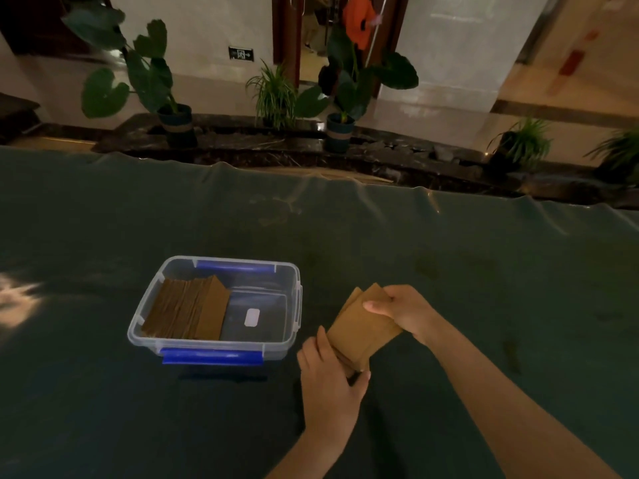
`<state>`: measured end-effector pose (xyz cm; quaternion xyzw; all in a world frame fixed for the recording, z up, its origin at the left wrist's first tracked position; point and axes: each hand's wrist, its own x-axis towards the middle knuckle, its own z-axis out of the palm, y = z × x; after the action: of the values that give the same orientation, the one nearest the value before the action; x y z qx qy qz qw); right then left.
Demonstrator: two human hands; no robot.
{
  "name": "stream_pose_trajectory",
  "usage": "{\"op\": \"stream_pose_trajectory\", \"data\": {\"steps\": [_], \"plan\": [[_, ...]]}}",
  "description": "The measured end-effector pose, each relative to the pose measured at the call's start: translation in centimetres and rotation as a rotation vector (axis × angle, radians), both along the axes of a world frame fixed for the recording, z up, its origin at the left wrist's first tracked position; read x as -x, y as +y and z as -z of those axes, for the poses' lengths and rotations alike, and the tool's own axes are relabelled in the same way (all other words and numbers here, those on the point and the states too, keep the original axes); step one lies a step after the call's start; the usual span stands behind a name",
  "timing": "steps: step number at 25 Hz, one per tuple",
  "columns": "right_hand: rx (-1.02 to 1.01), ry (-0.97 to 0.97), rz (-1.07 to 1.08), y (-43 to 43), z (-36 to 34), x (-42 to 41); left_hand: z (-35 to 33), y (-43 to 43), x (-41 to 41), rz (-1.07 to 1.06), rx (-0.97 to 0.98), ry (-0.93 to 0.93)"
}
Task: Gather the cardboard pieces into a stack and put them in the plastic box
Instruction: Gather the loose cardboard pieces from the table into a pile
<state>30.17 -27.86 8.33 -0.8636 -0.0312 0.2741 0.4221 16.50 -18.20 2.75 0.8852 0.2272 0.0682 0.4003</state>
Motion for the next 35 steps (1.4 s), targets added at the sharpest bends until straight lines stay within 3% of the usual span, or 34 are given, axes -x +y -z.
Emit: {"op": "stream_pose_trajectory", "data": {"steps": [3,8,23,27,29,31,35], "plan": [[0.109,-0.016,-0.170,0.9,2.4,-3.0,2.5,-1.0,-1.8,-0.060,0.048,0.108],[0.221,-0.068,-0.342,1.4,6.9,-6.0,5.1,-2.1,-3.5,-0.067,-0.074,0.236],[0.461,0.074,-0.627,1.6,6.5,-8.3,6.7,-3.0,-3.9,-0.129,-0.204,0.119],[0.366,0.050,-0.606,-0.3,6.1,-6.7,6.2,-2.0,-2.5,-0.066,-0.040,0.194],[0.280,-0.007,-0.543,-1.8,6.4,-5.1,5.8,-1.2,-2.0,-0.131,0.225,0.260],[0.186,-0.045,-0.441,-3.5,6.7,-3.1,5.8,-1.2,-1.8,-0.171,0.505,0.311],[-0.010,-0.017,-0.124,-6.0,7.5,1.3,4.5,-1.6,-1.7,-0.162,0.653,0.308]]}}
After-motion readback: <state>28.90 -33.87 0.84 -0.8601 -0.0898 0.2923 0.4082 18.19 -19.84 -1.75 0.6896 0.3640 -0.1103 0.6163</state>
